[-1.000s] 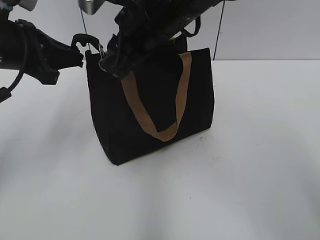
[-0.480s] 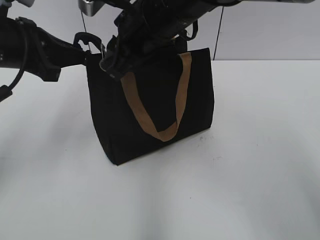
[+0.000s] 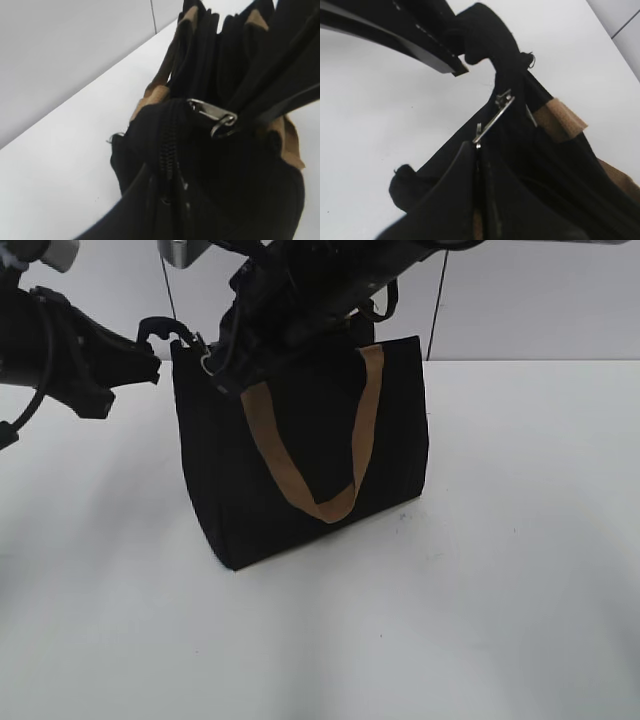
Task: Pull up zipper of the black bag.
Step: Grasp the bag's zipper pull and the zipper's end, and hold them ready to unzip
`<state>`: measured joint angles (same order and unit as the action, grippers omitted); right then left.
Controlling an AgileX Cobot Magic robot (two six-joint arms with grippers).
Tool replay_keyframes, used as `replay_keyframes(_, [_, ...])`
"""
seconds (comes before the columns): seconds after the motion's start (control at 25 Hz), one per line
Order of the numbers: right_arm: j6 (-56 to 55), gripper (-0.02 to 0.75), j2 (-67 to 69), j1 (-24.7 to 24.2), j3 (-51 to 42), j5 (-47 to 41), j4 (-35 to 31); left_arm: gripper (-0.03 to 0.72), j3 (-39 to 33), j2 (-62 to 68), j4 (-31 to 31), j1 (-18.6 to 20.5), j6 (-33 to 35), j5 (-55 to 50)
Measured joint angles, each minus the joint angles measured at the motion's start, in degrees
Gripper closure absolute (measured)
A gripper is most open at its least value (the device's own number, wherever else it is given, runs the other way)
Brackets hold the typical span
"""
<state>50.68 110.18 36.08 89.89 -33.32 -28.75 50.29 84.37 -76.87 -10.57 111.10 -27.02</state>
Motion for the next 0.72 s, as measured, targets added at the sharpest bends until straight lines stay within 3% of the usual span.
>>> replay_keyframes(0.2, [0.0,0.739,-1.1,0.0,0.0,-0.6,0.0,0.655,0.0,0.0,15.4,0.0,-13.9,-0.5])
replay_keyframes(0.36, [-0.1,0.739,-2.0,0.0,0.0,-0.7,0.0,0.655,0.0,0.0,24.7,0.0,-20.7,-1.4])
replay_keyframes(0.72, [-1.6,0.739,-2.1,-1.5,0.0,-1.0,-0.1,0.655,0.0,0.0,32.7,0.0,-25.0,-3.8])
